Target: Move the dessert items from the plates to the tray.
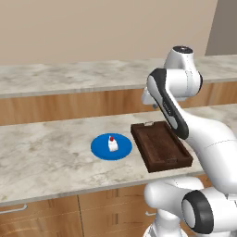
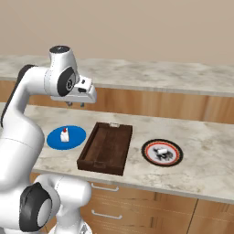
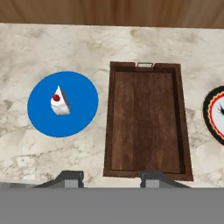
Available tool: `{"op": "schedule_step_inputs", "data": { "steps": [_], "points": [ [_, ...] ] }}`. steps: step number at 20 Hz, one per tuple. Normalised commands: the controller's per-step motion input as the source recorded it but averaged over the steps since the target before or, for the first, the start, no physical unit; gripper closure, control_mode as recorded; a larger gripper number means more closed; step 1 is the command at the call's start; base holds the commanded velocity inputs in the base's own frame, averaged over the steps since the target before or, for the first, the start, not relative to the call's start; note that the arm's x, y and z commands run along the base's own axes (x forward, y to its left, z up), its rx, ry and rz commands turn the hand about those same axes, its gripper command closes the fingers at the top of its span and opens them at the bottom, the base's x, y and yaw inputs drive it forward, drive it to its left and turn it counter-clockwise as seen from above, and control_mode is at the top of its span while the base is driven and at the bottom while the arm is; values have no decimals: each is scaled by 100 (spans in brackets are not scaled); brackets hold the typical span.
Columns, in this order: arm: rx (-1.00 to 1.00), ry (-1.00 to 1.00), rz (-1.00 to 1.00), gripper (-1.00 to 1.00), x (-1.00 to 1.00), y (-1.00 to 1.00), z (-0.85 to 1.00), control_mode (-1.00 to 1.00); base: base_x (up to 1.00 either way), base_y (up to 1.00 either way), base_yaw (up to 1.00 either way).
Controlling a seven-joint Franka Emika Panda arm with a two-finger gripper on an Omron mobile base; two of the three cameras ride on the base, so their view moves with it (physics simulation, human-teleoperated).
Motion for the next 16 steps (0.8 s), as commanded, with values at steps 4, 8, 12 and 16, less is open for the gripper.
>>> {"op": "schedule_step_inputs", "data": {
  "steps": [4,8,12,16],
  "points": [
    [0,0,0,-100,-2,1,-23,-100,0,0,0],
    [0,0,0,-100,-1,16,-40,-100,0,0,0],
    [0,0,0,-100,0,17,-34,-100,0,0,0],
    [0,0,0,-100,0,26,-25,-100,0,0,0]
  ]
}}
